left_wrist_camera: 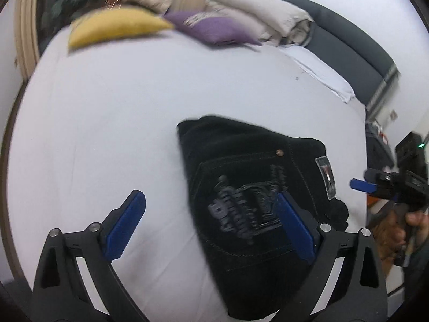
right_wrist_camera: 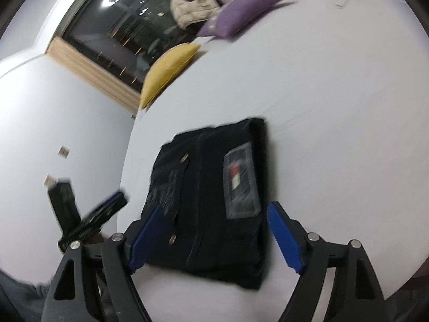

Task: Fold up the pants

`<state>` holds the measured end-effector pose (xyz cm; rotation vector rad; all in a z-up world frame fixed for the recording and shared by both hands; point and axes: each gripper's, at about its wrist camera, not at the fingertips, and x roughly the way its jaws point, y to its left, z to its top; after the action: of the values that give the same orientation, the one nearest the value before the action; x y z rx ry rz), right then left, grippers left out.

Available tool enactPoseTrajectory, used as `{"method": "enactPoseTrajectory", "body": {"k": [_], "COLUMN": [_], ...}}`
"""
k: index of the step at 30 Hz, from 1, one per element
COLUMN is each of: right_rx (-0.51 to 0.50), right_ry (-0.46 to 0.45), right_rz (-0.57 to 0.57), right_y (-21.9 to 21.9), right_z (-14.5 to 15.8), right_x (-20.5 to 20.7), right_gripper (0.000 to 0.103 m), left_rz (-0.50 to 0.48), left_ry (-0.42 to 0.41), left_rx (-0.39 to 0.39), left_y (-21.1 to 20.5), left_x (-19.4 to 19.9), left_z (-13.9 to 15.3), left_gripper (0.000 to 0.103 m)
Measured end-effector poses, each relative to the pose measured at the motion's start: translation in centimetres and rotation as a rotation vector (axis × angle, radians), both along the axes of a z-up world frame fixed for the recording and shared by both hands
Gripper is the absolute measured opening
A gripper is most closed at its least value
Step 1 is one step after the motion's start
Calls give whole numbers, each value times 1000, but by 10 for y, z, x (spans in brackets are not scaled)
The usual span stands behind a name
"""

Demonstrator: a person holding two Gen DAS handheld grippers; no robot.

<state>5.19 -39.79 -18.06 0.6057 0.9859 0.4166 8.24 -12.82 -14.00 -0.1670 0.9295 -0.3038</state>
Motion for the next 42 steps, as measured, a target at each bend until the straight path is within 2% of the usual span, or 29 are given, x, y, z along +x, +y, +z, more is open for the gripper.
{"method": "enactPoseTrajectory", "body": {"k": [4,7,9,10,11,12,13,15,17,20,24,30,36,42], "right_rx": [-5,6,-8,-23,-26,-33,-42,-57,-104,-197,-244,-280,-243,-220], "right_ry": [124,151,132,133,132,134,138,140,126,93,60,-8,-67,-83], "right_rz": [16,47,65,64,61,58,56,53,53,51,43,65,103,125], "right_y": [8,21,30,33,34,34,35,36,41,54,60,78,108,146], "right_z": [-31,-44,-47,-47,-48,-48,-48,-48,-42,-27,-9,26,56,55], "right_x": [36,49,52,53,53,54,54,54,51,46,39,35,52,93], "right_gripper": [83,83,76,74,70,59,55,40,35,28,24,21,21,21], "left_rz": [-39,-88,-106,-115,-119,-116,-121,-151,-170,-165,-159,-143,-91,-46], "left_ry": [120,200,209,208,206,207,211,193,171,168,162,139,75,31], "left_rx": [-34,-39,-24,-27,-34,-30,-29,-7,32,35,10,-10,22,86], "left_y": [-15,-44,-53,-57,-60,-61,-62,-66,-74,-72,-61,-47,-17,18], "left_x": [12,21,27,30,34,33,34,33,31,28,23,18,22,49], "left_z": [-29,-55,-64,-67,-68,-67,-67,-63,-60,-53,-42,-15,15,23], "left_gripper": [98,98,97,94,81,77,69,54,49,43,37,35,35,35]}}
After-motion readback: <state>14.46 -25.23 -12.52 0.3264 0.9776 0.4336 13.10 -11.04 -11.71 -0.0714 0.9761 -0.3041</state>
